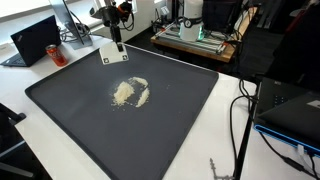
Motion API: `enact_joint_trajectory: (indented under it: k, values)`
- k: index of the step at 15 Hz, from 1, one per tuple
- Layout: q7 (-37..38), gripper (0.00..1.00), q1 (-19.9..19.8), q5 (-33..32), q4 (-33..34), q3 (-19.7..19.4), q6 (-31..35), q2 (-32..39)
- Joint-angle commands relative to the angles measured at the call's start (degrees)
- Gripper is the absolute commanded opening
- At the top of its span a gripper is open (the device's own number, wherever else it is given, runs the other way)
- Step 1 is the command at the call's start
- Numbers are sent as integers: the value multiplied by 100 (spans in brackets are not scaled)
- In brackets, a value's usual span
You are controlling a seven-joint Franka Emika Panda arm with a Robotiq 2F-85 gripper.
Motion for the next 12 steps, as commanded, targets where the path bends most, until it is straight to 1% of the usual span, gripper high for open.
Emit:
enact_joint_trajectory:
  k: [1, 4, 6, 7, 8, 9, 12]
  values:
    - [-642, 1, -27, 994, -563, -145, 250, -286]
    - [-989, 1, 31, 1612, -866, -244, 416, -293]
    - [-1207, 1, 50, 2051, -1070, -273, 372, -305]
    - [-1326, 1, 150, 2336, -1202, -252, 796, -319]
    - [-1048, 4, 120, 1863, -852, -327, 417, -69]
    - [-1152, 4, 148, 2031, -948, -325, 571, -69]
    - [-1192, 4, 187, 2136, -1032, -321, 685, -77]
